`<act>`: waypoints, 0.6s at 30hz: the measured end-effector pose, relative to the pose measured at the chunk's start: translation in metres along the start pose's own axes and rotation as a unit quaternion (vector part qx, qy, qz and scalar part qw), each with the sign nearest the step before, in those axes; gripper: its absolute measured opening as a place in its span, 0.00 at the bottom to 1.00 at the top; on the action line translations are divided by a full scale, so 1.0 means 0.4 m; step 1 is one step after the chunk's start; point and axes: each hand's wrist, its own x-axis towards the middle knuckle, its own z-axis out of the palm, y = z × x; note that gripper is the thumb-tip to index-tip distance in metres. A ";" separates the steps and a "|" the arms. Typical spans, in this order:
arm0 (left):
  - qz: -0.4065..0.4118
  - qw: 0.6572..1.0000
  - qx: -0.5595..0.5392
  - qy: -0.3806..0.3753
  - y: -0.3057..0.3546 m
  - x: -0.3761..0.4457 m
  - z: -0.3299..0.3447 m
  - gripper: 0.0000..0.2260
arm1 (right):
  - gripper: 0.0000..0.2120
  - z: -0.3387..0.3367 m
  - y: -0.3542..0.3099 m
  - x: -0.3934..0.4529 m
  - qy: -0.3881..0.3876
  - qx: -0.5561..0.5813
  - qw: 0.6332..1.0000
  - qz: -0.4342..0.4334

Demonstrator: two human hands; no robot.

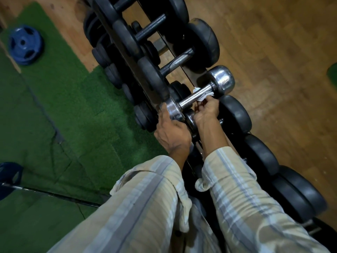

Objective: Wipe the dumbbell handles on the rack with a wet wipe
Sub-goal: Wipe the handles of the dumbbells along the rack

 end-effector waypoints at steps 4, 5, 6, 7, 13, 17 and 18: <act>-0.002 1.000 -0.010 0.001 -0.004 -0.003 0.003 0.32 | 0.07 -0.006 0.027 -0.003 -0.022 -0.058 0.998 0.027; -0.002 1.000 -0.009 -0.001 -0.002 -0.004 0.002 0.32 | 0.08 -0.006 0.038 -0.013 -0.031 -0.077 0.996 0.033; -0.003 1.000 -0.006 -0.002 -0.001 -0.005 0.001 0.32 | 0.08 -0.006 0.048 -0.026 -0.032 -0.096 0.994 0.032; -0.004 1.000 -0.005 -0.004 -0.001 -0.006 0.002 0.32 | 0.08 -0.005 0.054 -0.041 -0.038 -0.123 0.991 0.027; -0.007 1.000 -0.016 0.001 0.001 -0.003 -0.002 0.33 | 0.07 -0.020 0.045 -0.062 0.045 -0.394 0.897 -0.194; -0.013 1.000 -0.026 -0.004 0.003 -0.004 0.000 0.33 | 0.03 -0.030 0.007 -0.129 -0.018 -0.483 0.755 -0.442; -0.014 0.999 -0.030 -0.004 0.003 -0.004 0.001 0.33 | 0.01 -0.019 -0.006 -0.134 -0.030 -0.498 0.706 -0.503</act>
